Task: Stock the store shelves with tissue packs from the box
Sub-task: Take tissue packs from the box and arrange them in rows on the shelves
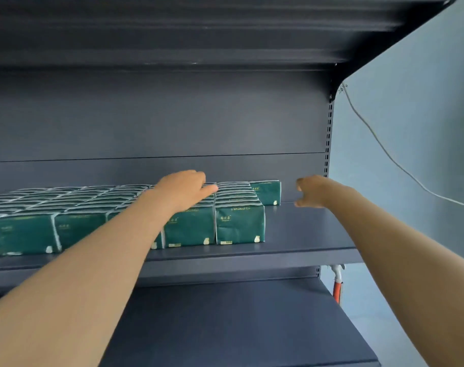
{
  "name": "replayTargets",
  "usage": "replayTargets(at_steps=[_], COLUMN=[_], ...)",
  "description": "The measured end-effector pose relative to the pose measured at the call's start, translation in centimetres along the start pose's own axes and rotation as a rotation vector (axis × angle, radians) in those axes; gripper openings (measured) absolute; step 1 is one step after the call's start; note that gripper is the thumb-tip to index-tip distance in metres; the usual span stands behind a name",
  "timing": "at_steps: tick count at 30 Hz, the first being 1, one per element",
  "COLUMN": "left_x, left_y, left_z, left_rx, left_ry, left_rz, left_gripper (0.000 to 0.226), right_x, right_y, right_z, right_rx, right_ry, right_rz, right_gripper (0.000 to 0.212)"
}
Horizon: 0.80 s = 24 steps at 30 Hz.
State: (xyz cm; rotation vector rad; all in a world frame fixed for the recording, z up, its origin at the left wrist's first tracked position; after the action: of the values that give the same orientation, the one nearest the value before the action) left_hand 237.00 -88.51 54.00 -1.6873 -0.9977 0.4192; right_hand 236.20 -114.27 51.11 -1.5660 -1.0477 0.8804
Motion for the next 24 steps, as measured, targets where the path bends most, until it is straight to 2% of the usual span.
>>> replayTargets(at_steps=[5,9,13,21,24], left_x=[3.1,5.1,7.1,7.9,7.5], left_y=[-6.3,-10.3,-13.7,-19.6,-21.1], left_z=[7.0,12.1,17.5,29.2,33.5], left_rx=[-0.074,-0.166,-0.234,-0.231,-0.182], left_ry=[-0.021,-0.014,-0.021,-0.099,-0.139], left_rz=[-0.22,-0.357,-0.458,-0.566,-0.612], left_gripper=[0.052,0.053,0.053,0.052,0.05], right_x=[4.4,8.2,12.4,18.8,20.2], right_y=[-4.5,-7.3,-11.2,-17.7,-18.8], right_z=[7.2,11.8,16.9,26.9,30.4], right_rx=[-0.124,-0.146,-0.222,-0.403,-0.402], right_ry=[0.015,-0.017,-0.087,-0.228,-0.27], right_rz=[0.076,0.039,0.039,0.011,-0.043], right_gripper=[0.039,0.048,0.044,0.044,0.043])
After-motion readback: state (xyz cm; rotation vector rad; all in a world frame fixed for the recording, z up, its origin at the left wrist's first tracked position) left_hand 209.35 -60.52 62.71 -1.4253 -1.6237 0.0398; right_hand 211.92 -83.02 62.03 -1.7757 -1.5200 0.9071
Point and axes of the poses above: each hand's wrist, its own z-axis away from the middle knuckle, its own y-axis out of the palm, x = y × z, the point moved 9 cm from there along -z, towards the middle knuckle, and after that the axes turned 13 degrees about y, right-handed, at the moved point
